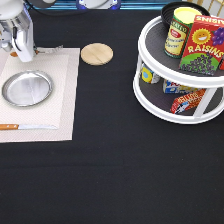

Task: Arrange plate and fork

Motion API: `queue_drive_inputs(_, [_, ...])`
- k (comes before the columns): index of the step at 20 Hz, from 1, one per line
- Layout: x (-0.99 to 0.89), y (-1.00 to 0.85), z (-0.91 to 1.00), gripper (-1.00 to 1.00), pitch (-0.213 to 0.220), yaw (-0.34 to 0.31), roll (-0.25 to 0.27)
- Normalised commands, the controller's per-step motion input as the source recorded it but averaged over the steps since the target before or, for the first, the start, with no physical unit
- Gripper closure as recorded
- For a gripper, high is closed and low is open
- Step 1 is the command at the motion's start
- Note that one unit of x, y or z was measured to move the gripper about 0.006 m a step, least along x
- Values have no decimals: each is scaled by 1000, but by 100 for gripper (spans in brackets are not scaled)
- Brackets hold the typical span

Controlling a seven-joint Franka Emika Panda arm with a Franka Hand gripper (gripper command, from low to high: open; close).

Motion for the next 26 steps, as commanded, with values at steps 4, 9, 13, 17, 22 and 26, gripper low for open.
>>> queue_drive_inputs(4, [-289,86,-183,100,3,-221,-108])
queue_drive_inputs(9, [-218,189,-33,100,0,-132,-134])
queue_drive_inputs(13, [-27,212,1,100,-3,61,-132])
queue_drive_inputs(17, [22,208,73,100,-11,241,-123])
queue_drive_inputs(22, [-90,25,7,100,-12,271,-79])
queue_drive_inputs(26, [-243,-15,0,100,-28,174,-67])
